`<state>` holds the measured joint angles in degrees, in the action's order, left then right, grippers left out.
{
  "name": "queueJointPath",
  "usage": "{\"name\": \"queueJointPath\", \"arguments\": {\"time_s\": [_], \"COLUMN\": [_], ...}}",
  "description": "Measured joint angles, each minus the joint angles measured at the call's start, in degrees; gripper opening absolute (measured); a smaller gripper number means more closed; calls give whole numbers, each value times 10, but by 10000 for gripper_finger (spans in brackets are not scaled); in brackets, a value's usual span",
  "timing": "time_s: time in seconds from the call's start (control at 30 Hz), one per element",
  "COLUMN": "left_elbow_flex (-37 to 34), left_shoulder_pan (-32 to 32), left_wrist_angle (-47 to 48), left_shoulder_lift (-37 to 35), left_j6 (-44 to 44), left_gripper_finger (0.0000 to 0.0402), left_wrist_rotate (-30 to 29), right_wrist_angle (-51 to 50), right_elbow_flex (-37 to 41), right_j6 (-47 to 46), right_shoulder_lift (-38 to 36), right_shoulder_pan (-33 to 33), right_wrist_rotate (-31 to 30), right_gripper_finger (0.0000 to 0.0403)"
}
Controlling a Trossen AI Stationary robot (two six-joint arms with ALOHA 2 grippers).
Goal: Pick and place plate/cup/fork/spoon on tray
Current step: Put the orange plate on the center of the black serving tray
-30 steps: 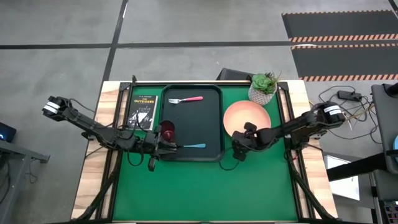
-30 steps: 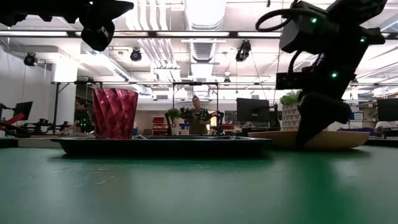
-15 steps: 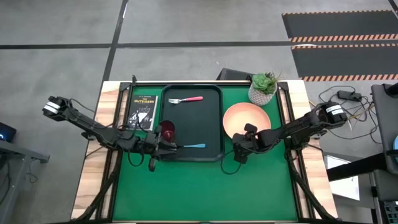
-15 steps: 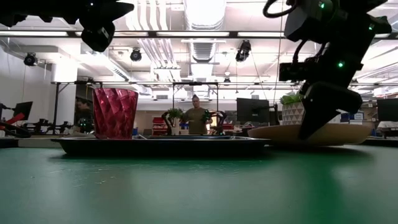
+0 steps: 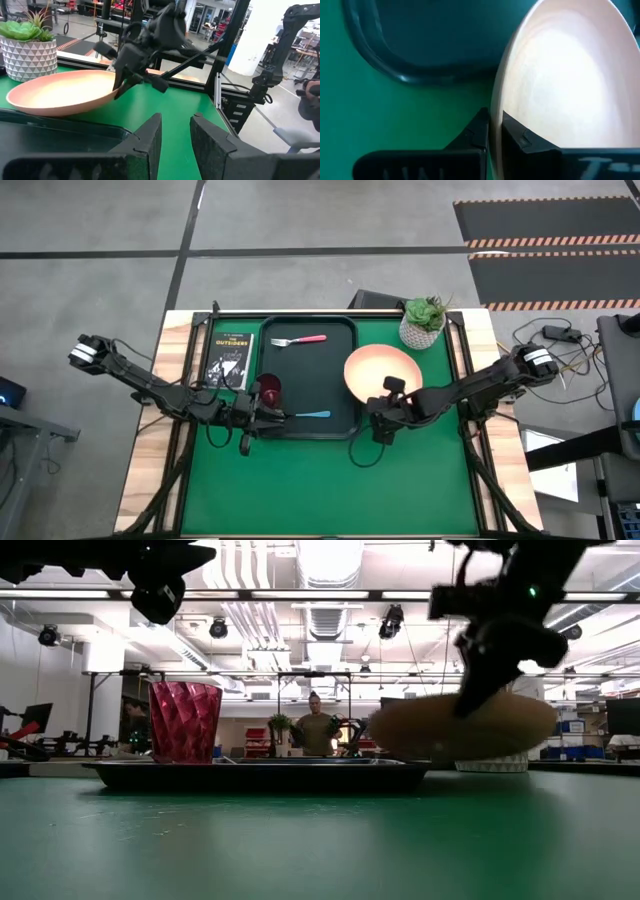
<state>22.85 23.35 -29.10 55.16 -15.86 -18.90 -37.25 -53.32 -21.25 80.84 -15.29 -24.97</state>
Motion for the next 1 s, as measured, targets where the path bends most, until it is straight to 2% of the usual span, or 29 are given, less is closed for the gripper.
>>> {"name": "queueJointPath", "arguments": {"time_s": [0.43,0.7,1.0], "left_elbow_flex": [0,0,0], "left_shoulder_pan": [0,0,0], "left_wrist_angle": [0,-1,-4], "left_shoulder_lift": [0,0,0], "left_j6": [0,1,2], "left_gripper_finger": [83,83,83], "left_wrist_rotate": [0,0,0], "right_wrist_angle": [11,111,213], "right_elbow_flex": [-78,-81,-83], "right_j6": [115,214,313], "right_shoulder_lift": [1,33,115], "right_shoulder_pan": [-1,2,39], "right_wrist_rotate": [-6,-1,7], "right_gripper_finger": [12,12,12]}}
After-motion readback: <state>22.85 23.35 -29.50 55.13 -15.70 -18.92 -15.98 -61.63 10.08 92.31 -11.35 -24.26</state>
